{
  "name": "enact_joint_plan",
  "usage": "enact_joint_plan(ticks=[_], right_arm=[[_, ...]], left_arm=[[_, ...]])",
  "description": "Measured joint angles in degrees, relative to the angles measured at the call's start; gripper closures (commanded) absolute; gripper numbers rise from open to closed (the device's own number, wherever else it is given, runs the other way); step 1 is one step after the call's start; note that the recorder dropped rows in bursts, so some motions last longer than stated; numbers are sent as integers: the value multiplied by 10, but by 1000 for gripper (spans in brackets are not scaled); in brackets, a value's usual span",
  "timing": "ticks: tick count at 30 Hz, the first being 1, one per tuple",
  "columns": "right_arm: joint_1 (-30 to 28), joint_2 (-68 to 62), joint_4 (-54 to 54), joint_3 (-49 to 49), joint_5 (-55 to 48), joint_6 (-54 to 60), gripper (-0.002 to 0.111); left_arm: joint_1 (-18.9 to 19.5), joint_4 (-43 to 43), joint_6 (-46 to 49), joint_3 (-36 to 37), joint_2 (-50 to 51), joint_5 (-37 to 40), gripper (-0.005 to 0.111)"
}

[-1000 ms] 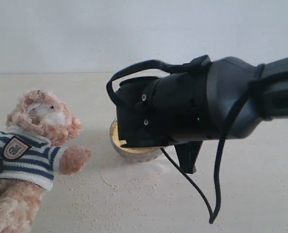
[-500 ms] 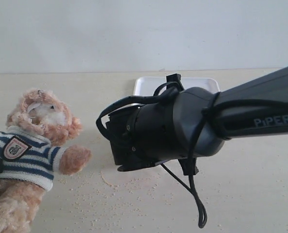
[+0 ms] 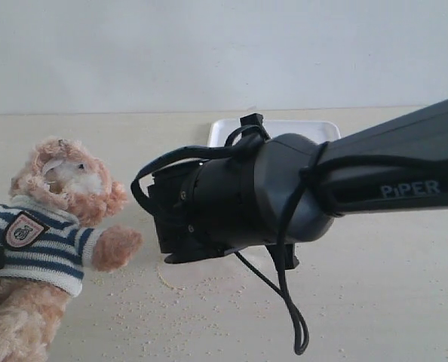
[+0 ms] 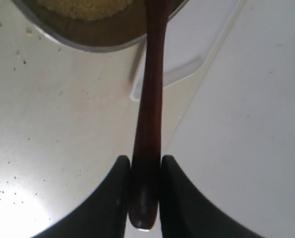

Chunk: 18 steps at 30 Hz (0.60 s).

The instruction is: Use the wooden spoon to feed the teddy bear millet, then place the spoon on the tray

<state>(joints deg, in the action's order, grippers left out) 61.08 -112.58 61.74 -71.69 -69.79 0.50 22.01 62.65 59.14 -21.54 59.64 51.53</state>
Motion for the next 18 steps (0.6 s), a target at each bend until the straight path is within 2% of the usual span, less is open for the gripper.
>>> enact_joint_plan(ticks=[9, 18], right_arm=[[0, 0, -36, -36, 1, 39, 94], [0, -5, -22, -36, 1, 42, 94]], left_arm=[[0, 0, 0, 0, 0, 0, 102], [0, 0, 0, 0, 0, 0, 102]])
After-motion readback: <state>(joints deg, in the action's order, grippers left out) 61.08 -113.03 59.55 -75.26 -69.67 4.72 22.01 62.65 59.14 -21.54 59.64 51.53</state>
